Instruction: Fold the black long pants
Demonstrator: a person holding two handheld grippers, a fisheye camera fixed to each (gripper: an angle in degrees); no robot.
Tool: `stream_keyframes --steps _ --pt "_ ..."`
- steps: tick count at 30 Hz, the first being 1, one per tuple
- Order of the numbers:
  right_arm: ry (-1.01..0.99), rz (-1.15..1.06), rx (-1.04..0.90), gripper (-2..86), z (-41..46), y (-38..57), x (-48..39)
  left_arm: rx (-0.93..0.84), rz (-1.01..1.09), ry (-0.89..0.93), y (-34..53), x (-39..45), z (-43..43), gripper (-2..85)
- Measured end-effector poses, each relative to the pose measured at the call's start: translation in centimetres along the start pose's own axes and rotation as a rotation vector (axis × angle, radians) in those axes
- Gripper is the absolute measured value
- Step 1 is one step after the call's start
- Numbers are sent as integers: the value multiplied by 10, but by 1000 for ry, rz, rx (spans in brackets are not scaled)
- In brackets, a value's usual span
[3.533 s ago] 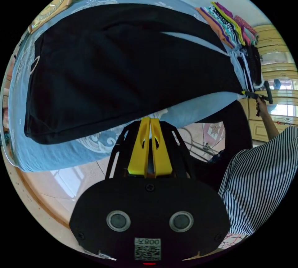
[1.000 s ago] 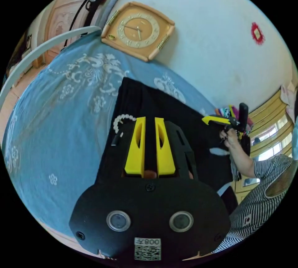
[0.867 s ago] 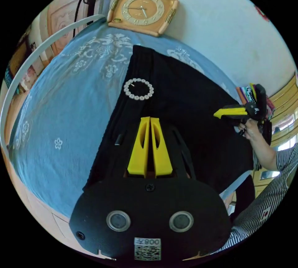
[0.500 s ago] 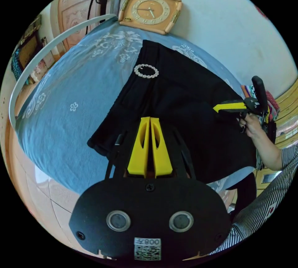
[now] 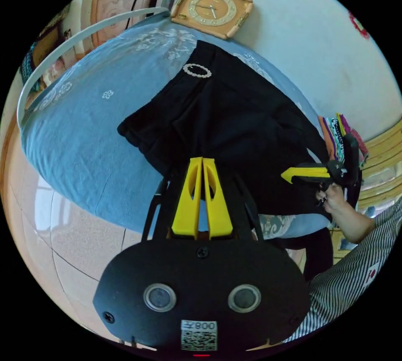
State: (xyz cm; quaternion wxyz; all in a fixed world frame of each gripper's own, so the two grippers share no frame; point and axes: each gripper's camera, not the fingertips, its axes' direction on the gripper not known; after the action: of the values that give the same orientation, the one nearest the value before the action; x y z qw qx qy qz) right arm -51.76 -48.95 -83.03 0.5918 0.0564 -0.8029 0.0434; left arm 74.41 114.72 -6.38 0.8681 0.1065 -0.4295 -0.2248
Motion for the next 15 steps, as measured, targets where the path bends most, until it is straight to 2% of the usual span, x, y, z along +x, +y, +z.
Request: stream_keyframes --steps 2,4,9,11,15 --pt "-43 -19 -82 0 -3 7 -7 -18 -19 10 -1 5 -11 1" --pt "-2 -38 -55 1 -13 21 -18 13 56 -3 3 28 -27 1" --pt "-1 79 -126 1 -7 75 -16 -92 111 -4 24 52 -19 0" --pt "-5 92 -115 1 -13 89 -19 -95 19 33 25 50 -28 0" --pt "89 115 -71 1 -42 124 -26 -47 65 34 27 78 -58 1"
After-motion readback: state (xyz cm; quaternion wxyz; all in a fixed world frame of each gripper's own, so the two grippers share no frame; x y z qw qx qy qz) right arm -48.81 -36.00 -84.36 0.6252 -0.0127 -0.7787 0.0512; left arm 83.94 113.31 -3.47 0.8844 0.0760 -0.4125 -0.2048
